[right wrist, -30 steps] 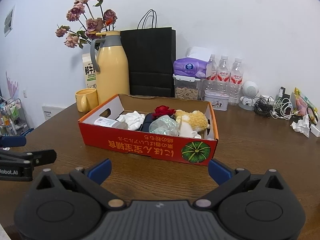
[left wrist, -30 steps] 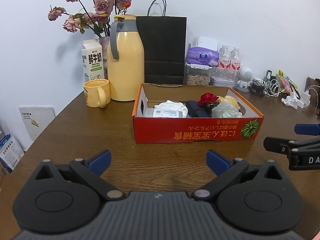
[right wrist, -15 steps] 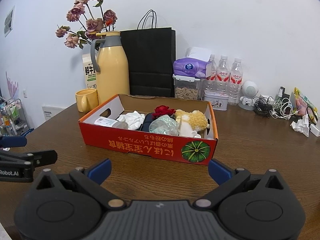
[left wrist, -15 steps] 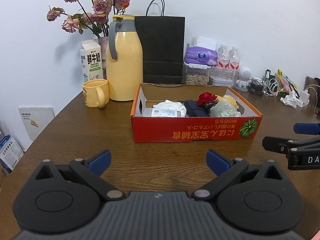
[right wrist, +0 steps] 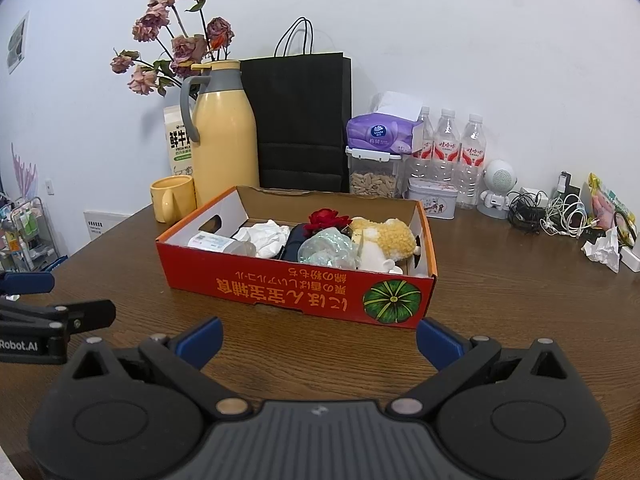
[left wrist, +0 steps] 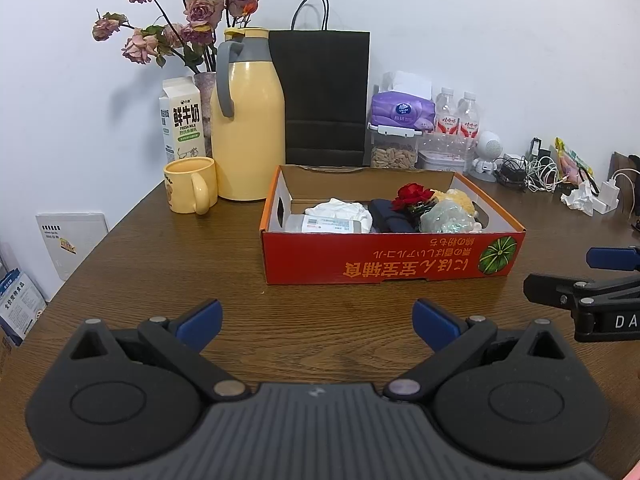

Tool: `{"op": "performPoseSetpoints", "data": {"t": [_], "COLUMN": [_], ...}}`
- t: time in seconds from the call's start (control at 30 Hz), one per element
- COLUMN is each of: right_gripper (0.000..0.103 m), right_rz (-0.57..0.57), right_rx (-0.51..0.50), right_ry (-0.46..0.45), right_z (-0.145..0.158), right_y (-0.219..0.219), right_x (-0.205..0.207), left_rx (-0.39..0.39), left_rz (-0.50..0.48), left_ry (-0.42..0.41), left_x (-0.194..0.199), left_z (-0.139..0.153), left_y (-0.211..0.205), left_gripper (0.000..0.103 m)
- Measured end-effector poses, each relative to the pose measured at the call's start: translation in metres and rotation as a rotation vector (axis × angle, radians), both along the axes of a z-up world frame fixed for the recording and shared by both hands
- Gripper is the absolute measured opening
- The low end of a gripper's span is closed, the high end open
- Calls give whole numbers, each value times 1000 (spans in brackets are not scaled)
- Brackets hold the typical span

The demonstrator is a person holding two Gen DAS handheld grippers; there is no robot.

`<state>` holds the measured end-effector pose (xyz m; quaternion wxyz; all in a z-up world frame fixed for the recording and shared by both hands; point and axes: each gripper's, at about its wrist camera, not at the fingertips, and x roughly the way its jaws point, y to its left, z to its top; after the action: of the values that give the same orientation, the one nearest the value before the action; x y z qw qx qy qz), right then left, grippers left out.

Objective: Organize objects

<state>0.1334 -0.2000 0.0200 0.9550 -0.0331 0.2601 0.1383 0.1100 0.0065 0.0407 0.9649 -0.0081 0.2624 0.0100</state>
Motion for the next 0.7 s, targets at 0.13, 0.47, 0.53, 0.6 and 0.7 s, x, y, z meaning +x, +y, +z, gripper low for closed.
{"op": "performPoseSetpoints", "data": {"t": [0.13, 0.47, 0.53, 0.6, 0.7], "right_gripper": [103, 103, 103, 103, 103], "right_rz": [0, -1, 0, 0, 0], "right_rx": [0, 0, 0, 0, 0], "right_ry": [0, 1, 1, 1, 1], "right_z": [0, -1, -1, -1, -1], "right_y": [0, 0, 0, 0, 0], "right_x": [0, 0, 0, 1, 1], "left_rx": [0, 2, -1, -2, -3], "left_rz": [-1, -2, -6, -8, -6], "left_ry": [0, 0, 0, 2, 1], "left_x": [0, -1, -1, -1, -1], "left_z": [0, 0, 0, -1, -2], "left_y": [0, -1, -1, -2, -3], "left_gripper": [103, 103, 103, 103, 103]}}
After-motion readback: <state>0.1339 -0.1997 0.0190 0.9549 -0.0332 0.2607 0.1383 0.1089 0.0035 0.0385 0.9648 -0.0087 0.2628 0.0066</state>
